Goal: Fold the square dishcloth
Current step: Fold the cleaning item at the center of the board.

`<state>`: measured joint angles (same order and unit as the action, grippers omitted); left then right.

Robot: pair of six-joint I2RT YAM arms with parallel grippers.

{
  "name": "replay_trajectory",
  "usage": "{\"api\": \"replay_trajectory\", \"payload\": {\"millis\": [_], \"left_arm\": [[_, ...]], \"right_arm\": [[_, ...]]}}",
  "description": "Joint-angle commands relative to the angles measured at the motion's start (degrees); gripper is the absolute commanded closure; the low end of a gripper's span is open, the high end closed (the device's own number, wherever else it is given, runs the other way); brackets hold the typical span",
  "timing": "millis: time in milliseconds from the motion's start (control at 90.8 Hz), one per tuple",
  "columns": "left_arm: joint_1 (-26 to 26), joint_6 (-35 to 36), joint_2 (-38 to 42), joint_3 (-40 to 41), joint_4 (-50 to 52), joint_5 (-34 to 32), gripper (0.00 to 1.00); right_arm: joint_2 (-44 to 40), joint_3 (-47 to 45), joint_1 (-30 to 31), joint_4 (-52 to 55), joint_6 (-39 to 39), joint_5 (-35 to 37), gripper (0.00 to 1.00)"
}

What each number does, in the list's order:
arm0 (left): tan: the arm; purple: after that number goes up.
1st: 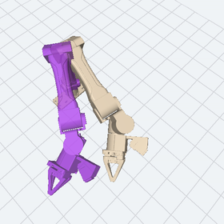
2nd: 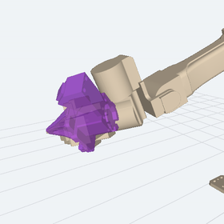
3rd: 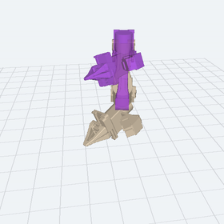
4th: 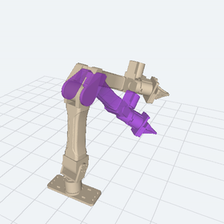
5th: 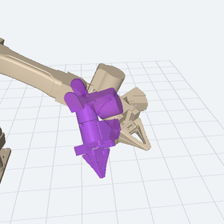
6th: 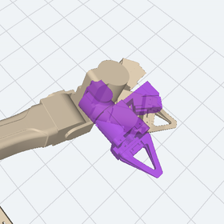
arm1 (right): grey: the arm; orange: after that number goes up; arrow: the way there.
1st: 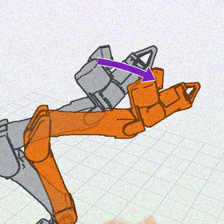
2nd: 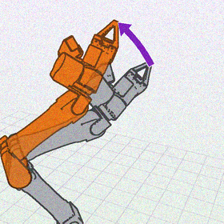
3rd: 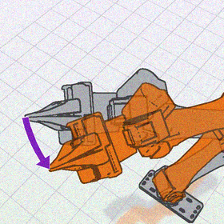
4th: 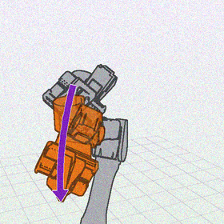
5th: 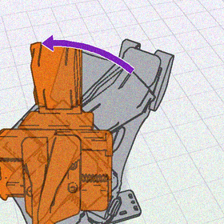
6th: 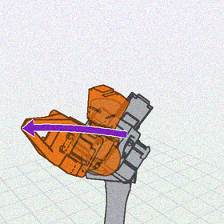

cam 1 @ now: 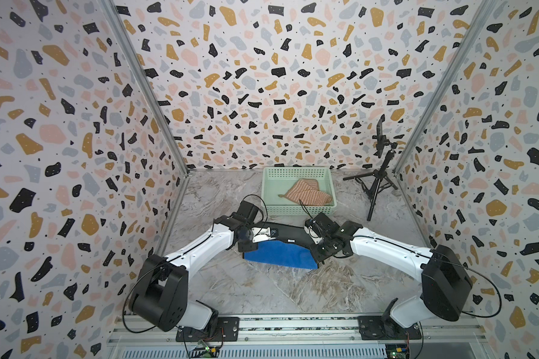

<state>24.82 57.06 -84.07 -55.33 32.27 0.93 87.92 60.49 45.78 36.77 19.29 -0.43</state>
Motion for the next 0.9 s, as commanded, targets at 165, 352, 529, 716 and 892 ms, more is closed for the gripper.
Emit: {"api": "replay_trajectory", "payload": {"millis": [165,352,529,716,892], "left_arm": [[-0.25,-2.20,-8.74,-5.29,-12.98,-5.75,1.00],[-0.23,-1.19,-15.35,-4.55,-19.95,-10.66,1.00],[-0.33,-2.06,-15.65,-1.50,-31.99,-15.23,0.76],[-0.41,-4.97,-8.86,-0.19,-28.69,-12.18,0.29],[-0.56,-5.79,-2.59,1.23,-12.70,-3.74,0.23]], "right_arm": [[3.94,2.79,-3.41,-0.60,-1.27,4.07,1.00],[7.15,3.02,-5.92,-4.64,-0.99,7.94,0.84],[8.94,3.32,-6.51,-7.54,-1.46,16.50,0.45],[5.85,0.87,-6.43,-11.29,-1.90,18.69,0.48],[0.76,-2.07,-5.88,-18.94,-0.10,5.30,0.62]]}}
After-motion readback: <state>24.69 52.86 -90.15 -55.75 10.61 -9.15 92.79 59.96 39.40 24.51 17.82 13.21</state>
